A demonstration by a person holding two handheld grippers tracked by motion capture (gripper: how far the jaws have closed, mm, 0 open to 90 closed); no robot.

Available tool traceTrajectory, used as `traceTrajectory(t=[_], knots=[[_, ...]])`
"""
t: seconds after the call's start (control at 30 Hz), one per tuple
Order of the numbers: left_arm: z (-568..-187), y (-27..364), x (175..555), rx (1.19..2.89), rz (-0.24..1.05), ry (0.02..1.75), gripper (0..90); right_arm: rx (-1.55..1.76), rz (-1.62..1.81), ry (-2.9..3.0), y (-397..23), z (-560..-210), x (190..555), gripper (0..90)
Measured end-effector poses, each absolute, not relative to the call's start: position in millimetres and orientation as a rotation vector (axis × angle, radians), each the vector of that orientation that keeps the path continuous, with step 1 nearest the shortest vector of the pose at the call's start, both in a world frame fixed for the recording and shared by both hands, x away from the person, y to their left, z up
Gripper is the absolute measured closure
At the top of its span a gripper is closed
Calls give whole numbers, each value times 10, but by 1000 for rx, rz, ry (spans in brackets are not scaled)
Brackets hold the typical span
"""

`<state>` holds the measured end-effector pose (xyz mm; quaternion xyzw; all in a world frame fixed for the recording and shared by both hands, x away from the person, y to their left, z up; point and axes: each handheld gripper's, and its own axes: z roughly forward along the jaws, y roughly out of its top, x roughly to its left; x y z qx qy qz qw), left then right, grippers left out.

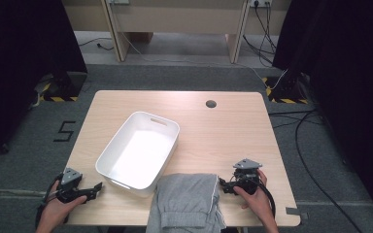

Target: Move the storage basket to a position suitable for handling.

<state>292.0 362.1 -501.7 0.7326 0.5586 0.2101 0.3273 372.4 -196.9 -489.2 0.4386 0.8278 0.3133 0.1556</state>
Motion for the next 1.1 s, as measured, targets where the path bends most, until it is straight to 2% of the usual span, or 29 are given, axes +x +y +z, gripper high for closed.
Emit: traceTrajectory(t=[0.3, 0.33, 0.37, 0.43, 0.47, 0.53, 0.6, 0.8, 1.1], knots=[[-5017, 3620, 2920, 1919, 550, 1462, 108, 1261, 900, 2364, -1976, -4889, 3723, 29], [-5016, 3620, 2914, 1923, 543, 1453, 108, 1265, 910, 2347, -1991, -4886, 3726, 85], [-5016, 3620, 2914, 1923, 543, 1453, 109, 1265, 910, 2347, -1991, -4886, 3726, 85], [-5013, 3619, 2897, 1926, 541, 1450, 111, 1257, 917, 2328, -2025, -4867, 3724, 197], [-5009, 3596, 2866, 1923, 542, 1458, 111, 1261, 931, 2307, -2062, -4849, 3732, 155], [-4990, 3565, 2827, 1923, 541, 1470, 135, 1275, 950, 2286, -2094, -4832, 3737, 182], [-4979, 3533, 2788, 1930, 531, 1470, 144, 1265, 979, 2276, -2123, -4807, 3738, 156], [-4925, 3435, 2673, 1889, 483, 1462, 176, 1234, 996, 2245, -2129, -4713, 3759, 170], [-4765, 3291, 2564, 1839, 523, 1432, 175, 1158, 1051, 2232, -1968, -4469, 3877, 179]])
